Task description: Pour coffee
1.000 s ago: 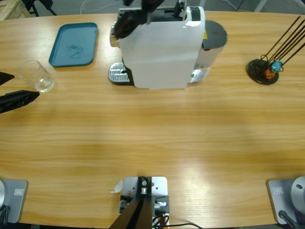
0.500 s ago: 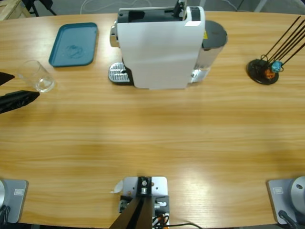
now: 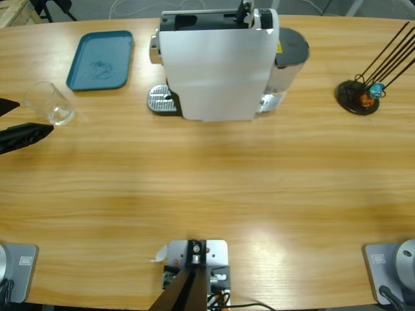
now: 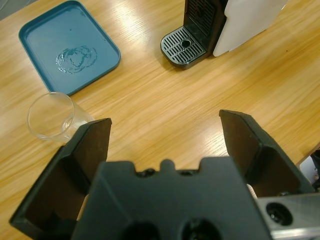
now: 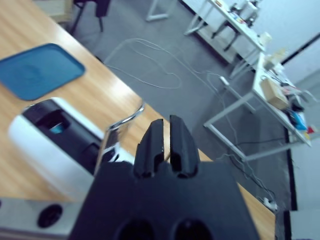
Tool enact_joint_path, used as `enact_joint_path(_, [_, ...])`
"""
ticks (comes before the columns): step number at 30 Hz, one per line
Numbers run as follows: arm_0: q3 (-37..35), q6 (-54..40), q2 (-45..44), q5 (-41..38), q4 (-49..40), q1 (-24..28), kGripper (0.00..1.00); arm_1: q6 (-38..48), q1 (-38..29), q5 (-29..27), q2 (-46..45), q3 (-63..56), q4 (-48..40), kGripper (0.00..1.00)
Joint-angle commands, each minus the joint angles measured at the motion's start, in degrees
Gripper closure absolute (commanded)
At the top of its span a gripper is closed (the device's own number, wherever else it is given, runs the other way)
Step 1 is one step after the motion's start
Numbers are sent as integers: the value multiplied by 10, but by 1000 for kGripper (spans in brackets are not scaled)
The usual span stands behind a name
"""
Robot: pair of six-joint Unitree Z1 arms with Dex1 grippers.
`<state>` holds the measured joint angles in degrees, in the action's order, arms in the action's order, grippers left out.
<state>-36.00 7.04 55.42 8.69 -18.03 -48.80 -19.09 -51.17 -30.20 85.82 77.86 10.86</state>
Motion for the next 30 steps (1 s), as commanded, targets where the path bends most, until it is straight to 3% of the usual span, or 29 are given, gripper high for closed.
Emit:
enact_joint_path(1, [21,7,-9,7,5,-3,69,7,5,-21,60,-26,-19,1000])
enact_joint_path(30, [21,7,-7,8,5,-3,69,20,-90,7,206,3,-55,1000])
